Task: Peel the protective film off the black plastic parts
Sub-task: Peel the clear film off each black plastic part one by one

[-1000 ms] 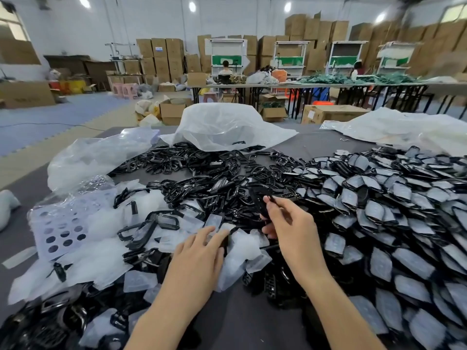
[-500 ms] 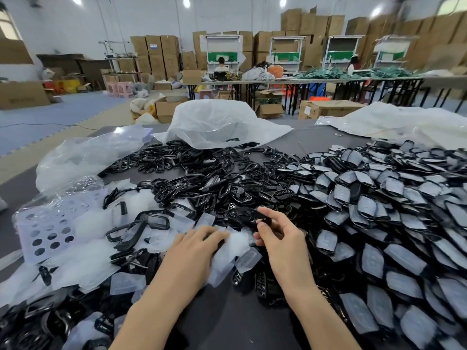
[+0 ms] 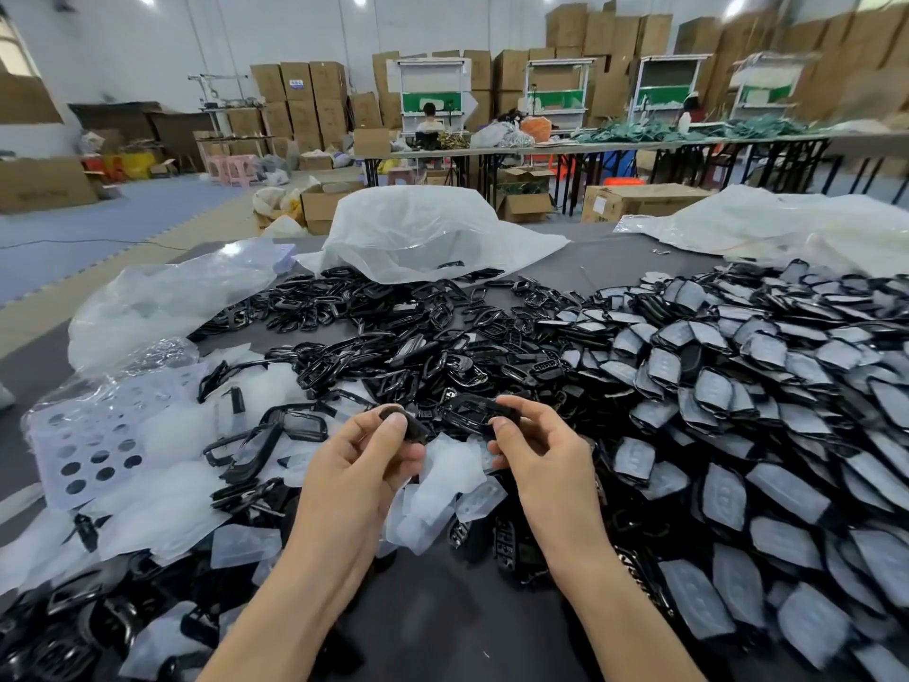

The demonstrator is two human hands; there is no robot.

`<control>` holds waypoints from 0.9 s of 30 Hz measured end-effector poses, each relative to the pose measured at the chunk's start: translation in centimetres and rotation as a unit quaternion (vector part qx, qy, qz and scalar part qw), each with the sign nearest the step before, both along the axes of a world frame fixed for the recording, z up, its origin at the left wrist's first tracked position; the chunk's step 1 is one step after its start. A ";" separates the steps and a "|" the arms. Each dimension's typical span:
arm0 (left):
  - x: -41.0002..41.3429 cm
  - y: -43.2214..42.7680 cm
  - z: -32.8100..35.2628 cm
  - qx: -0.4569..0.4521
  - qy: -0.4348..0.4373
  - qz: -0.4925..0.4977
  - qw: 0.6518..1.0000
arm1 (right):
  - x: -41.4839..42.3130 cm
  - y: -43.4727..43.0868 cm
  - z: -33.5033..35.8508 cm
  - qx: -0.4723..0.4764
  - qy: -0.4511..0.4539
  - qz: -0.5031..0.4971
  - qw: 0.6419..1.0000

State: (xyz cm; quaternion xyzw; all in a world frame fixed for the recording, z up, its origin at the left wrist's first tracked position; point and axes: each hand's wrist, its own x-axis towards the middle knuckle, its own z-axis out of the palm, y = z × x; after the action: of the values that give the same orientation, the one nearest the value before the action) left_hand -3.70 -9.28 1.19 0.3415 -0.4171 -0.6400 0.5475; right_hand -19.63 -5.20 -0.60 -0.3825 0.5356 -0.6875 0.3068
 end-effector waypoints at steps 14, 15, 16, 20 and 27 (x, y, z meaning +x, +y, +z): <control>-0.1 1.1 -0.4 -0.225 -0.290 0.048 0.929 | 0.6 0.2 0.3 -0.004 -0.001 0.063 0.998; -0.2 1.1 -0.4 -0.220 -0.294 0.054 0.929 | 0.7 0.3 0.4 -0.004 0.008 0.072 0.997; -0.2 1.1 -0.5 -0.215 -0.295 0.055 0.929 | 0.9 0.4 0.5 -0.004 0.018 0.082 0.996; 0.0 0.8 -0.7 -0.205 -0.271 0.051 0.939 | 1.4 0.6 0.8 -0.010 0.036 0.130 0.991; 0.2 0.8 -0.3 -0.160 -0.245 -0.007 0.956 | 1.4 0.9 1.1 -0.012 0.050 0.146 0.988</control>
State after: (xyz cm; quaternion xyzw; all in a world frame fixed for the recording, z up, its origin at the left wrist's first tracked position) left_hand -3.52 -8.49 0.93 0.3931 -0.6380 -0.4652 0.4712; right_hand -18.25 -4.28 0.47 -0.4942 0.4799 -0.6219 0.3725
